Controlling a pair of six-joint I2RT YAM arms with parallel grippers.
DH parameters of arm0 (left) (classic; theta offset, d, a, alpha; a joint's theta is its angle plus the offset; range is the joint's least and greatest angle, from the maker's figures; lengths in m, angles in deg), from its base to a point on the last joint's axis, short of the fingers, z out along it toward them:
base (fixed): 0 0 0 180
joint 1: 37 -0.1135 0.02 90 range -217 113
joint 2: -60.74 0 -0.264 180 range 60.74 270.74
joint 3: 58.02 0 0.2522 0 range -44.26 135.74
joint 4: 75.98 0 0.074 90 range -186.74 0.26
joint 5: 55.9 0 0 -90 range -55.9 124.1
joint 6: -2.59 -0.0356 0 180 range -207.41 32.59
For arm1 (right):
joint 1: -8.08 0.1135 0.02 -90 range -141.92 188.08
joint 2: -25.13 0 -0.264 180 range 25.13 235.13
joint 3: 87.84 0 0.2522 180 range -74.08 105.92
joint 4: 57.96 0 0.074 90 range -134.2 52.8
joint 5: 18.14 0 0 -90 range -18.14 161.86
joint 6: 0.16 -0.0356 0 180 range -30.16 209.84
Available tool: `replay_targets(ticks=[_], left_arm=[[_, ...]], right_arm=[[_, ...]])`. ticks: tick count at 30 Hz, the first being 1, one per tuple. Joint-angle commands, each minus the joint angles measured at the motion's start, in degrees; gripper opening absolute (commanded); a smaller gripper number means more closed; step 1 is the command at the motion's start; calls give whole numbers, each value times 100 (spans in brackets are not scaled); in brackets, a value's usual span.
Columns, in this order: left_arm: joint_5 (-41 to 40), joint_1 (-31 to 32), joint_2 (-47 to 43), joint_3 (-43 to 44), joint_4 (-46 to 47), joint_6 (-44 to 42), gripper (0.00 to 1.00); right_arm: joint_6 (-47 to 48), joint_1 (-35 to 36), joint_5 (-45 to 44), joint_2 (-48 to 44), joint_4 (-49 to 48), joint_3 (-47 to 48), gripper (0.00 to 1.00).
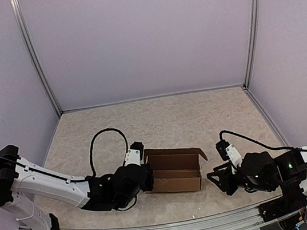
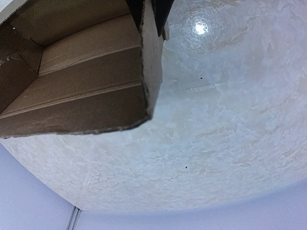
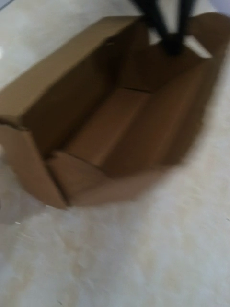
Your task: Fold the paper box
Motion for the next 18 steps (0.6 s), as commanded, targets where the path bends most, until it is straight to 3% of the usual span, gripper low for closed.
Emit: replay_targets(ticks=[1, 4, 9, 18], left_arm=[[-245, 31, 124, 125, -230, -22, 0], [-347, 21, 156, 182, -259, -26, 0], [-506, 14, 180, 169, -207, 9, 0], [-538, -88, 262, 154, -93, 47, 0]], right_arm=[[-8, 37, 587, 352, -130, -139, 33], [-13, -43, 819, 638, -323, -152, 25], [71, -182, 1228, 1115, -844, -118, 2], [64, -397, 1779, 1848, -1509, -44, 0]])
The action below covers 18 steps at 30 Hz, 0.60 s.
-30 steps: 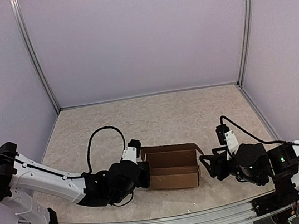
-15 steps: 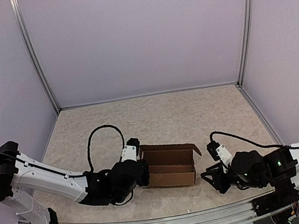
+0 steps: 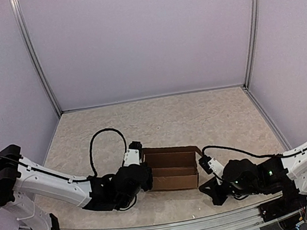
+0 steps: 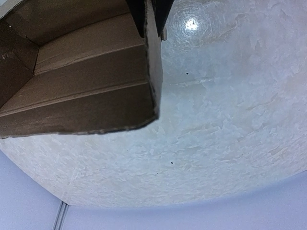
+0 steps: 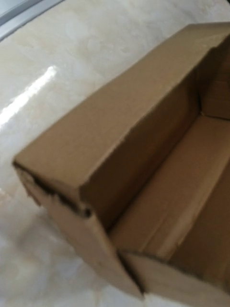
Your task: Fold the paper box
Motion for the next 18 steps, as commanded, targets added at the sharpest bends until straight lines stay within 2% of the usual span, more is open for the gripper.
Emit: replay_targets(ticks=[1, 7, 18], left_arm=[[-130, -79, 157, 95, -10, 38, 0], [-230, -143, 199, 70, 99, 42, 0], [-624, -57, 435, 46, 402, -9, 0]], right_arm=[[10, -120, 369, 301, -517, 45, 0], [5, -269, 508, 843, -956, 145, 0], [107, -722, -275, 2105, -2311, 549, 0]])
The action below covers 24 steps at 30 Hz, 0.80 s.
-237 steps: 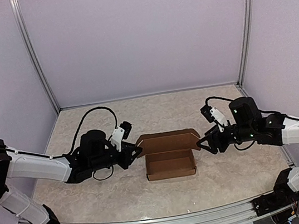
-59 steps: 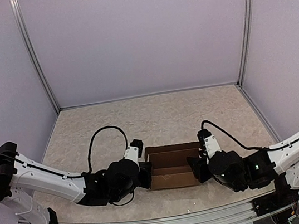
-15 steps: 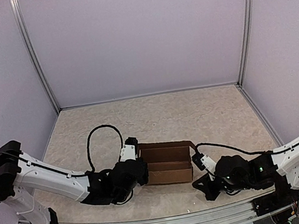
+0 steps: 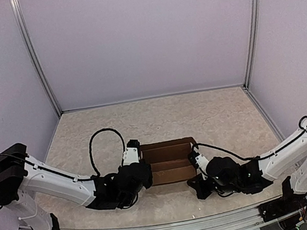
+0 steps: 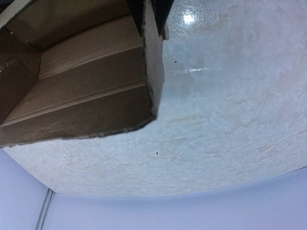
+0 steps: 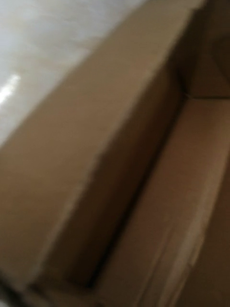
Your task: Fold the paper box
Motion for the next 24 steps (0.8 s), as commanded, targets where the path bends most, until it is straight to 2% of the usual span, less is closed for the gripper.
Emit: replay_targets(ticks=[1, 11, 17, 21, 24], left_arm=[[-324, 88, 219, -11, 69, 2, 0], [-740, 321, 453, -17, 370, -167, 0], [-703, 468, 435, 29, 374, -303, 0], [-771, 575, 416, 259, -52, -240, 0], [-1157, 742, 479, 514, -471, -171, 0]], right_arm=[[120, -184, -549, 429, -817, 245, 0], [-224, -258, -1887, 1260, -1222, 453, 0], [-496, -277, -2307, 1449, -1136, 549, 0], [-618, -289, -2351, 1594, -1045, 640, 0], [-697, -288, -2312, 1663, -951, 682, 0]])
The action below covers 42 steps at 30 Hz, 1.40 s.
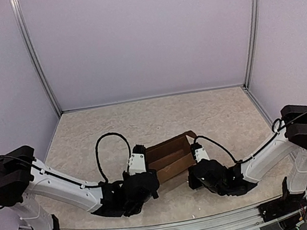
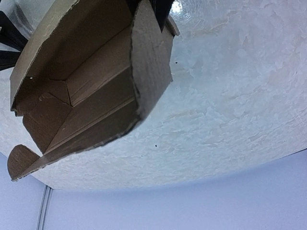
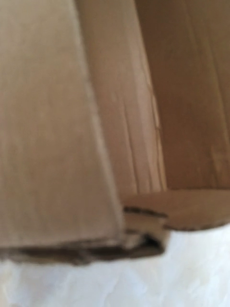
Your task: Fold the paper box
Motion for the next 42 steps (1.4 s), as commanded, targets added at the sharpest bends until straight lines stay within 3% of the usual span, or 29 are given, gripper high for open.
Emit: replay_targets(ticks=[1, 7, 19, 23, 32, 42], left_arm=[[-418, 299, 183, 437, -726, -8, 0], [-819, 522, 337, 718, -981, -32, 0], [-716, 428, 553, 911, -1167, 62, 0], [-647, 332, 590, 892, -1074, 64, 0], [-656, 101, 829, 823, -183, -560, 0], [-642, 0, 1146, 634, 1589, -1793, 0]], right_arm=[[-236, -65, -180, 148, 77, 142, 0], [-325, -64, -116, 148, 102, 75, 0], [-380, -60, 190, -373, 649, 39, 0], [-431, -63, 309, -519, 869, 40, 5], [-565, -62, 463, -1065, 1662, -65, 21], [38, -62, 611, -2540, 2838, -168, 33]])
